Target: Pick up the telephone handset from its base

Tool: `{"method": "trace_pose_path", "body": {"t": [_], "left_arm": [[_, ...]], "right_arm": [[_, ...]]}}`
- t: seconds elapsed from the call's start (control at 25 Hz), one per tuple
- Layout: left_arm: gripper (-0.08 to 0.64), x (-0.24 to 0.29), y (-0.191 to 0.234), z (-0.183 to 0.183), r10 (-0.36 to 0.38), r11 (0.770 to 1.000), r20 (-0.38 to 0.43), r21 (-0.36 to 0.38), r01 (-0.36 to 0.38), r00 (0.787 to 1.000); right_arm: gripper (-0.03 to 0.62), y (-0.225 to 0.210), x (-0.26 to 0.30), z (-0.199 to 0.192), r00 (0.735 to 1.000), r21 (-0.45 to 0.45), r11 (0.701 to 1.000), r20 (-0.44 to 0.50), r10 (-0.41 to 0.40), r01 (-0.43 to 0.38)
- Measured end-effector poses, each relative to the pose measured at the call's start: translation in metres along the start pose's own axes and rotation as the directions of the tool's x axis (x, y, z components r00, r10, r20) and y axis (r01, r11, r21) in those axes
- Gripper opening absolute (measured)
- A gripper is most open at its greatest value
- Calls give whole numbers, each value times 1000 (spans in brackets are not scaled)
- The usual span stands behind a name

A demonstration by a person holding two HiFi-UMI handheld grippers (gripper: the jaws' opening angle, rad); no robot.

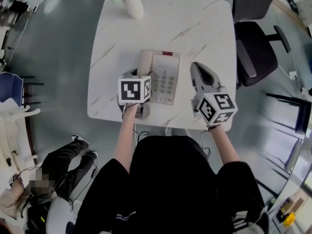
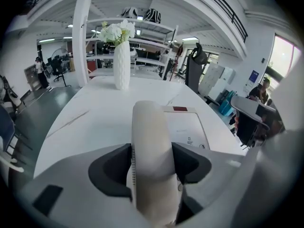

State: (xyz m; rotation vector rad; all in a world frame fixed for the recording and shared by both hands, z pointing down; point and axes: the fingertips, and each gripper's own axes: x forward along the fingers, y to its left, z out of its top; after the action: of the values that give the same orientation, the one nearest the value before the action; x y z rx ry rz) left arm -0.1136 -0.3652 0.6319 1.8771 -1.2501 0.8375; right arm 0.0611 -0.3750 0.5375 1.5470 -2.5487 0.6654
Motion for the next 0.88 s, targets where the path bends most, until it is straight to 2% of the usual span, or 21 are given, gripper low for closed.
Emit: {"method": "trace_pose_path", "body": {"t": [0.44, 0.88], "left_arm": [[211, -9, 0, 2, 12, 998, 57, -61, -9, 998], [210, -18, -6, -1, 16, 998, 114, -67, -8, 993]], "right_arm": [[-9, -5, -5, 0, 1000, -8, 1000, -3, 4, -4], [-10, -7, -13, 5, 1000, -24, 1000, 6, 4, -4]]}}
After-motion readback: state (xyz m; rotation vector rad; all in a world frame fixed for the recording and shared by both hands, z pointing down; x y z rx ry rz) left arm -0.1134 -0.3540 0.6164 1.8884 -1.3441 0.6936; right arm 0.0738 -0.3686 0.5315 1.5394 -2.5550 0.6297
